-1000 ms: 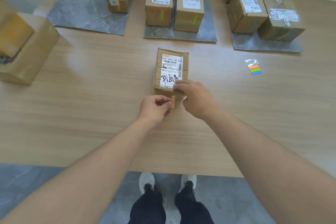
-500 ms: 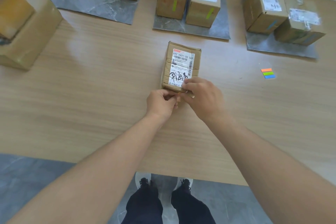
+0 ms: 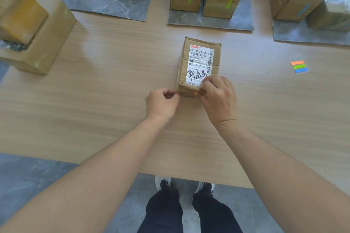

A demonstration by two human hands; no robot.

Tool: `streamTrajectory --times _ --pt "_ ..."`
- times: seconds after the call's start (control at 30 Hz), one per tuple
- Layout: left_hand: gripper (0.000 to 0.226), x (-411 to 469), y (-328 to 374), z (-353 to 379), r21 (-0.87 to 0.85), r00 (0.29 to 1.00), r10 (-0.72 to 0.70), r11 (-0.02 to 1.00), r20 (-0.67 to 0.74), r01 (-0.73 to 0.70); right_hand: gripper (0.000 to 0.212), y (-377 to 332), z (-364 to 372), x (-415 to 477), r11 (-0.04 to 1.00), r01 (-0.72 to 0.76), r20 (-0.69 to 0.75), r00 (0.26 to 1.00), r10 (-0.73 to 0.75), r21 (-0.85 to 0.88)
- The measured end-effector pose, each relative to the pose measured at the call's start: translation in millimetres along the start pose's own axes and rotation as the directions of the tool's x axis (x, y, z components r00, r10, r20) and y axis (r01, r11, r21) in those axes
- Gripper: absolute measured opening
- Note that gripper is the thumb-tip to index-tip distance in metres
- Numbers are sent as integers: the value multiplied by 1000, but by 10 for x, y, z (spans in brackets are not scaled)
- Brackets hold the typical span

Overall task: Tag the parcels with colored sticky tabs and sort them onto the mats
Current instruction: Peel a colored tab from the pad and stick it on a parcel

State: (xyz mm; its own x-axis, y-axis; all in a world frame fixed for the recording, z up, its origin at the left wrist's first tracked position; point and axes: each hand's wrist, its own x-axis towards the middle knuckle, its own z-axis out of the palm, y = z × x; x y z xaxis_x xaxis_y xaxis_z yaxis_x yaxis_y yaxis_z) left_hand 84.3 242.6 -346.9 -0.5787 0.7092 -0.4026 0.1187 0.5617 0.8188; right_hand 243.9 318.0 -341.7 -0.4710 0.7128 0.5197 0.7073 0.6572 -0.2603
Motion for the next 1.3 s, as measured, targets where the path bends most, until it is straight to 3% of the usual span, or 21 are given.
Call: streamTrajectory --times 0.1,0.2,0.27,0.33,0.4,0.5,0.63,0.83,1.03,1.13,1.23,1.3 --pt "40 30 55 -170 -54 998 -31 998 -62 27 23 -20 3 -18 996 -71 8 997 70 51" --pt "40 19 310 -211 -287 997 -70 955 14 71 24 -87 -132 1 896 -294 17 952 306 333" --pt "53 -9 464 -192 -379 994 -72 920 86 99 37 -174 -212 35 649 -535 157 822 547 541" --pt "51 -46 566 -155 -435 984 -41 893 171 113 38 -257 -253 88 334 -716 397 645 653 614" --pt "48 -94 623 -133 -449 974 -22 885 228 125 35 -326 -282 124 242 -760 474 586 657 603" --pt "44 -143 699 -171 -444 972 -16 888 232 121 40 -406 -372 187 227 -756 465 579 670 613" --pt "41 -287 1004 -368 -466 980 7 880 199 88 36 -540 -627 380 314 -678 372 664 648 665" --pt "45 -677 1738 -771 -449 974 146 892 173 -54 44 -788 -1218 817 276 -636 345 674 654 720" --pt "44 -1213 2480 -1246 -435 962 241 885 126 -165 43 -1087 -2102 1282 369 -538 292 785 546 758" --pt "44 -1529 2878 -1487 -454 955 289 860 60 -232 32 -1228 -2587 1525 407 -493 272 829 489 769" --pt "46 -1789 3157 -1694 -454 951 310 848 6 -273 51 -1344 -2969 1682 453 -457 246 858 450 765" --pt "50 -1912 3277 -1811 -429 950 311 858 -1 -281 45 -1385 -3142 1763 465 -434 245 877 413 771"
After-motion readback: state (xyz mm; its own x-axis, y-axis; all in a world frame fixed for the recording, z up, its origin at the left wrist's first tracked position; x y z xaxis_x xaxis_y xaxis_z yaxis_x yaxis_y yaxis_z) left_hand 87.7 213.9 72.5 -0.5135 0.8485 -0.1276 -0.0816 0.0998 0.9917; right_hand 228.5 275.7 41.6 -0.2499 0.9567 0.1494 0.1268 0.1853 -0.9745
